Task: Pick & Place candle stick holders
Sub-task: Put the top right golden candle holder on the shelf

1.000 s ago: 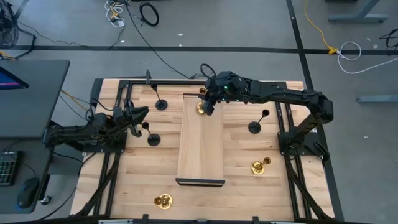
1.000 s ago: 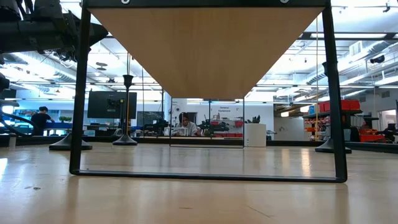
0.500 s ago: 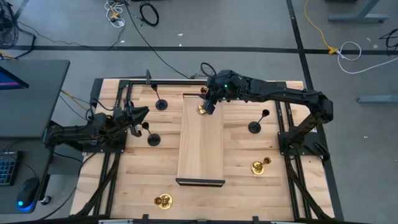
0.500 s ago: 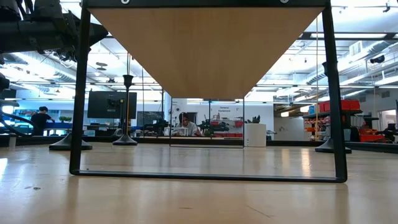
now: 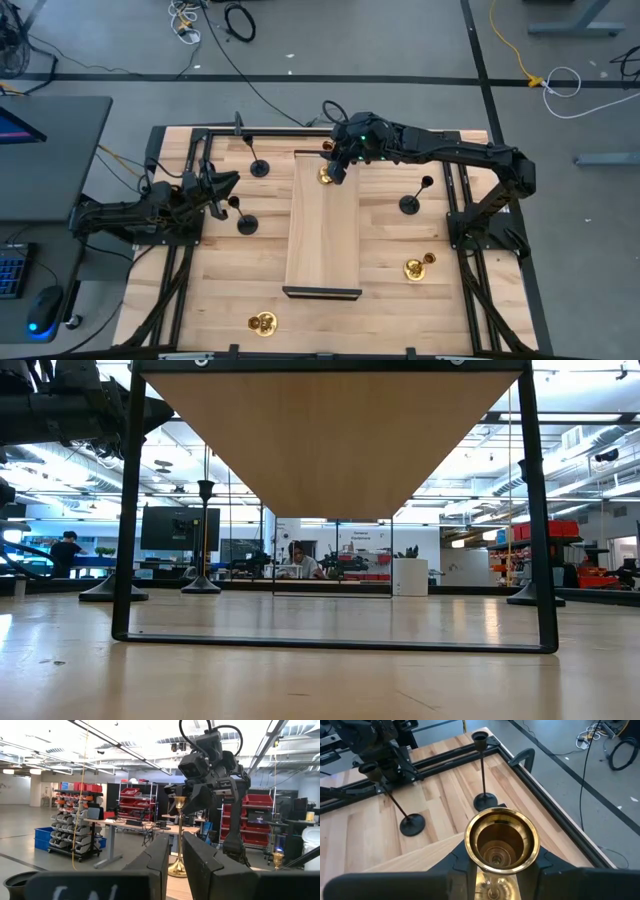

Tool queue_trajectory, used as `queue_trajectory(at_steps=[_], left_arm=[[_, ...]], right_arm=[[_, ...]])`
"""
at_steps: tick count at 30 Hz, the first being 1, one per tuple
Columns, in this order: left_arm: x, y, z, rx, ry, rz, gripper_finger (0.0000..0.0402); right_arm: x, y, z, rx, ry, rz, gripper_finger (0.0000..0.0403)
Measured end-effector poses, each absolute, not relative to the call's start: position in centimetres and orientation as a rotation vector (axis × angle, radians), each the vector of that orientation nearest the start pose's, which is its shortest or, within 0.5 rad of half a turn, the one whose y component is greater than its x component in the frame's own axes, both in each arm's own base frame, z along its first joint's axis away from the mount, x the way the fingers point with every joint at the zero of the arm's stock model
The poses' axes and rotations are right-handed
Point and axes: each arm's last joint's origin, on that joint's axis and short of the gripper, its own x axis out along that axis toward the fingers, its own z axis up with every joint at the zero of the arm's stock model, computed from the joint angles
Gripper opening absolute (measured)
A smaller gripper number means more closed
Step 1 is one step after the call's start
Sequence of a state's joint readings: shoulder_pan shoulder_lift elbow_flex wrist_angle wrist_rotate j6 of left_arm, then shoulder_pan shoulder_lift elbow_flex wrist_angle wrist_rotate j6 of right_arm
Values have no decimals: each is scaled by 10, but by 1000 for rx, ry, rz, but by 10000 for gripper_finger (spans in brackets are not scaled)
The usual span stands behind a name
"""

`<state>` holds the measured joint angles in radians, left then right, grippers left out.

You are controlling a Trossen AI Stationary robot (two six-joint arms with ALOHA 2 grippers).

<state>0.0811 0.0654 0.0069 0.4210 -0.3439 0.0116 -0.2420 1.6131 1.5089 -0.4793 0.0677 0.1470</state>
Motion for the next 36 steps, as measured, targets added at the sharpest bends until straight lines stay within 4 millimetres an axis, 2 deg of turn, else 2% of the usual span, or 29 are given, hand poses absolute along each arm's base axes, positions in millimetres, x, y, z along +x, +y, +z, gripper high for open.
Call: queue_trajectory(at_steps=[14,25,36], left_arm=[[92,17,200,-36,-359,422,55],[92,17,200,-36,-359,423,55],[92,17,200,-36,-359,422,55]], right_arm=[[352,-88,347,197,561,-336,93],[352,-88,347,196,564,-336,147],[350,-87,351,164,555,-312,158]])
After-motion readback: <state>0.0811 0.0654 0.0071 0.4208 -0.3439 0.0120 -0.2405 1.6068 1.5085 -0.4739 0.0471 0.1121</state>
